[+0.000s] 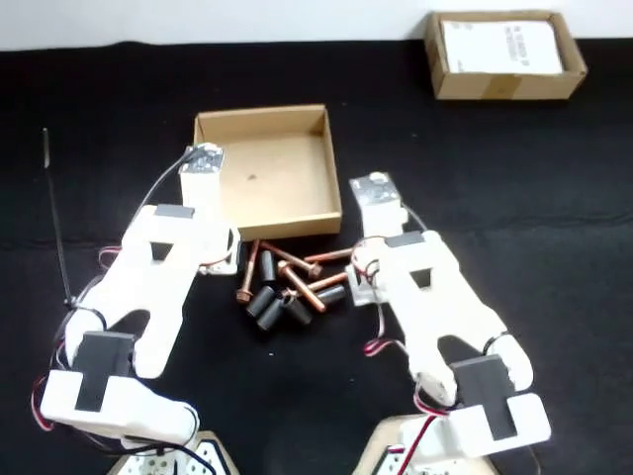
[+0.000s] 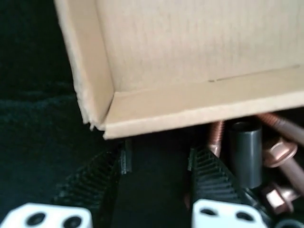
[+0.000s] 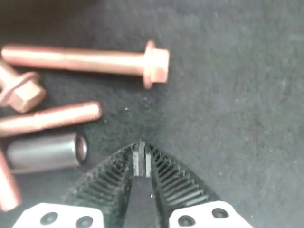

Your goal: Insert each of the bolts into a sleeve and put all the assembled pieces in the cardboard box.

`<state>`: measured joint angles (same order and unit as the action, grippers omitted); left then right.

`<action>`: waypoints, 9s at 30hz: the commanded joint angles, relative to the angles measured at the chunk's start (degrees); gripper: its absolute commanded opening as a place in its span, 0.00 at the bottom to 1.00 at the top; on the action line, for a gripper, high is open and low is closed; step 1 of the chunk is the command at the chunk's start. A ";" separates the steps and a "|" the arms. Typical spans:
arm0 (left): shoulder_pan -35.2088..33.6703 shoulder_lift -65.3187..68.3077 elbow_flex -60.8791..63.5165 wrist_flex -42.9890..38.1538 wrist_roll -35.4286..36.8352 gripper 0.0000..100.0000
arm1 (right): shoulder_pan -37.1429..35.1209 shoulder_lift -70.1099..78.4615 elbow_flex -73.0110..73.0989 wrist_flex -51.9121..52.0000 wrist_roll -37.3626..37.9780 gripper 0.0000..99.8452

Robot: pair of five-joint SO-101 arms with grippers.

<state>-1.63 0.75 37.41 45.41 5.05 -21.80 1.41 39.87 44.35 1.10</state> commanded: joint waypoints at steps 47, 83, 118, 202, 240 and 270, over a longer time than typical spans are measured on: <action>-8.66 -10.51 6.20 -6.86 2.55 0.20 | -51.38 0.13 -8.13 35.82 14.86 0.11; -75.91 -10.77 -5.41 0.53 -8.00 0.21 | -50.51 -2.07 -13.58 18.33 13.19 0.11; -78.02 -10.15 -5.14 -1.32 -9.23 0.21 | -58.24 3.74 -14.20 21.93 9.93 0.11; 17.98 18.42 -45.23 50.11 6.07 0.21 | 21.14 -37.41 25.01 -11.38 6.15 0.01; 16.48 41.98 -61.76 50.20 32.18 0.14 | 21.05 -37.05 32.40 -21.93 8.62 0.01; 16.04 46.81 -70.37 52.92 31.82 0.14 | 21.05 -36.97 32.57 -21.76 8.79 0.01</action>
<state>14.90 46.11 -31.78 97.89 36.62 -1.05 -33.93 72.22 23.25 9.01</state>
